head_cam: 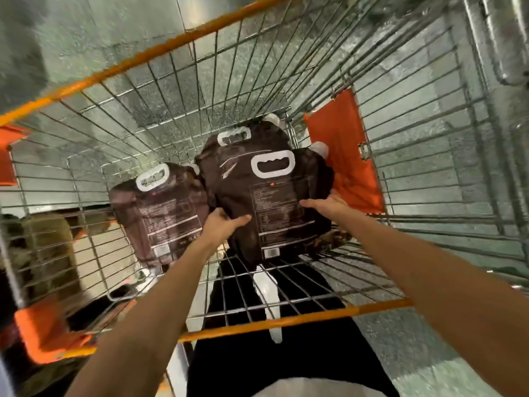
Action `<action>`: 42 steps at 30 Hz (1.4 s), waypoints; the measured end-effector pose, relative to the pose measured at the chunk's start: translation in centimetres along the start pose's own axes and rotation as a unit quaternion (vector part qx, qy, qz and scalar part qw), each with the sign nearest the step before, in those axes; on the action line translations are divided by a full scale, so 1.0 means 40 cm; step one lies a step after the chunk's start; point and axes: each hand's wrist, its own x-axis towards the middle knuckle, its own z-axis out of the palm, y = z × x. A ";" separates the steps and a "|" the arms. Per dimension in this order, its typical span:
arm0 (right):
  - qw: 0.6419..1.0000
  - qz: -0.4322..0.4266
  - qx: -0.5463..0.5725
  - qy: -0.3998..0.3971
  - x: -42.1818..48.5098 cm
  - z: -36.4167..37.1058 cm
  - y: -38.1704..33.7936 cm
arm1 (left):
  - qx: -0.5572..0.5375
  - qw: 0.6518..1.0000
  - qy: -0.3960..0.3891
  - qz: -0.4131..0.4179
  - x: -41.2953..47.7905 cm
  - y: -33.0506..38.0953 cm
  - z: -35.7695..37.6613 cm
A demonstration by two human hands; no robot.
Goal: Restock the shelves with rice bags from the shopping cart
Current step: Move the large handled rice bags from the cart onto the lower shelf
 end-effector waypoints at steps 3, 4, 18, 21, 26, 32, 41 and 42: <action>0.999 -0.021 0.036 -0.012 0.048 -0.002 0.035 | -0.043 0.999 0.010 0.009 0.008 -0.010 0.000; 0.999 -0.022 0.047 -0.014 0.051 -0.005 0.040 | -0.060 0.998 0.005 0.011 0.005 -0.009 0.004; 0.996 -0.051 0.051 -0.044 0.094 -0.013 0.067 | 0.018 1.000 -0.001 0.024 0.011 0.002 0.032; 0.996 -0.045 0.058 -0.042 0.099 -0.019 0.073 | 0.040 0.998 0.013 0.043 -0.011 0.002 0.037; 0.997 -0.058 0.042 -0.016 0.086 -0.020 0.074 | 0.013 0.996 0.008 0.085 -0.065 0.021 0.039; 0.991 -0.120 0.051 -0.022 0.041 -0.007 0.007 | 0.023 0.991 -0.007 0.131 -0.137 0.049 -0.040; 0.976 -0.193 0.097 0.019 0.023 0.135 -0.135 | -0.005 0.989 0.093 0.116 -0.127 0.050 -0.201; 0.977 -0.193 0.095 0.018 0.029 0.143 -0.140 | -0.018 0.990 0.088 0.110 -0.119 0.041 -0.204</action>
